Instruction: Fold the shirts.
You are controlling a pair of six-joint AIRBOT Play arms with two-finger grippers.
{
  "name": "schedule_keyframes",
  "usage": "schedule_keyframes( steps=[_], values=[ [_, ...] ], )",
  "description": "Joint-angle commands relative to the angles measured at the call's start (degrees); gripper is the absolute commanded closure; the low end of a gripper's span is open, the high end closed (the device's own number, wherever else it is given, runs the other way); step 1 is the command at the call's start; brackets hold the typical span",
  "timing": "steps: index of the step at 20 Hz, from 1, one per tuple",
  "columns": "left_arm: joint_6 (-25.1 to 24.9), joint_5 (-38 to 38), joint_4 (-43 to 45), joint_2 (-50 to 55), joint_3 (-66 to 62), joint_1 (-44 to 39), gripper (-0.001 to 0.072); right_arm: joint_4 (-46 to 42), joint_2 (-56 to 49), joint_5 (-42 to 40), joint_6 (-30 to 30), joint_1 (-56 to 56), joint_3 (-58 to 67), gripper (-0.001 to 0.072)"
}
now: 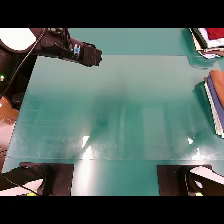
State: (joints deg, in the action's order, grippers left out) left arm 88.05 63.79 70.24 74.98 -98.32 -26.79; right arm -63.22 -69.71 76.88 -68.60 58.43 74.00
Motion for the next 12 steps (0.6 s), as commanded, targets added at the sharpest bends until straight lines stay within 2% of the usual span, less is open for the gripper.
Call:
schedule_keyframes(
  steps=[1,2,4,7,10,12],
  values=[
    [-0.04,0.17,0.02,0.02,0.0,0.0,0.0685,-2.43,1.22,2.03,-0.11,4.57,-2.95,0.0169],
    [-0.04,0.15,0.0,0.02,0.0,0.0,0.0685,-2.36,1.22,2.89,-0.44,5.27,-2.34,0.0103],
    [-0.02,0.13,0.0,0.02,0.02,0.0,0.0685,-1.64,1.22,3.08,-2.49,5.11,0.22,0.0103],
    [-0.02,0.13,-0.02,0.02,0.0,0.0,0.0685,10.16,1.22,2.16,-2.78,0.39,5.27,0.0104],
    [-0.02,0.13,0.02,0.02,0.0,0.0,0.0685,20.0,1.22,1.99,-2.75,-11.91,8.28,0.0112],
    [0.0,0.5,0.0,0.02,0.0,0.0,0.0685,19.65,1.22,1.6,-2.71,-22.29,9.16,0.012]
  ],
)
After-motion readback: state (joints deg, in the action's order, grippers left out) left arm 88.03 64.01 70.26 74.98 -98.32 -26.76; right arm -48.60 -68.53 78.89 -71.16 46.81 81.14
